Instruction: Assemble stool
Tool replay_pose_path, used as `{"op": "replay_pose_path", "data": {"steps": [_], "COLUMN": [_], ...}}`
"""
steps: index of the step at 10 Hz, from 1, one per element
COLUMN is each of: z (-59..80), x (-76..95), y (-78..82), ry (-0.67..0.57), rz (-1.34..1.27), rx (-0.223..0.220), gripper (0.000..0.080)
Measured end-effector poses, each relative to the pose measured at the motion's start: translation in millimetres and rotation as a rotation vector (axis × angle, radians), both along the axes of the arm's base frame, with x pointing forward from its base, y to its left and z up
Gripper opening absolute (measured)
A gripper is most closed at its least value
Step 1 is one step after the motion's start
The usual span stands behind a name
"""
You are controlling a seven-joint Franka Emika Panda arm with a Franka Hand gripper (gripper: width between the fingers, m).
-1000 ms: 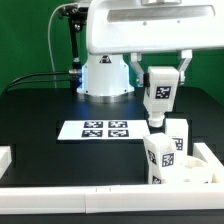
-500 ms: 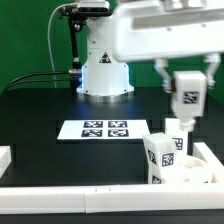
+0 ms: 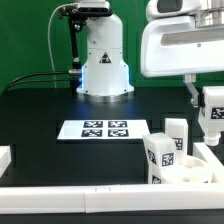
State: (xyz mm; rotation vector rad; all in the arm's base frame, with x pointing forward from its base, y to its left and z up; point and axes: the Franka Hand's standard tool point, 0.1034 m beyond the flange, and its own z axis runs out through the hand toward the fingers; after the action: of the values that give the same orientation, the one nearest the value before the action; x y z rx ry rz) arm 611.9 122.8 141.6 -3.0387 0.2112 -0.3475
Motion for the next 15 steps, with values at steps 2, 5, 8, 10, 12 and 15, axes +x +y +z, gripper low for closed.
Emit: {"op": "replay_pose_path", "data": {"steps": [2, 5, 8, 10, 12, 15], "z": [-19.0, -37.4, -46.0, -48.3, -51.4, -62.0], "x": [-1.6, -4.0, -7.4, -8.5, -8.9, -12.4], "y": [-6.1, -12.0, -7.9, -7.4, -8.2, -3.1], "ry": [-0.004, -0.005, 0.008, 0.011, 0.015, 0.029], "rz": [0.016, 0.023, 0.023, 0.025, 0.025, 0.032], "rx": [-0.024, -0.040, -0.042, -0.044, -0.046, -0.051], "gripper": [0.0334, 0.0334, 0.0334, 0.0334, 0.0334, 0.0334]}}
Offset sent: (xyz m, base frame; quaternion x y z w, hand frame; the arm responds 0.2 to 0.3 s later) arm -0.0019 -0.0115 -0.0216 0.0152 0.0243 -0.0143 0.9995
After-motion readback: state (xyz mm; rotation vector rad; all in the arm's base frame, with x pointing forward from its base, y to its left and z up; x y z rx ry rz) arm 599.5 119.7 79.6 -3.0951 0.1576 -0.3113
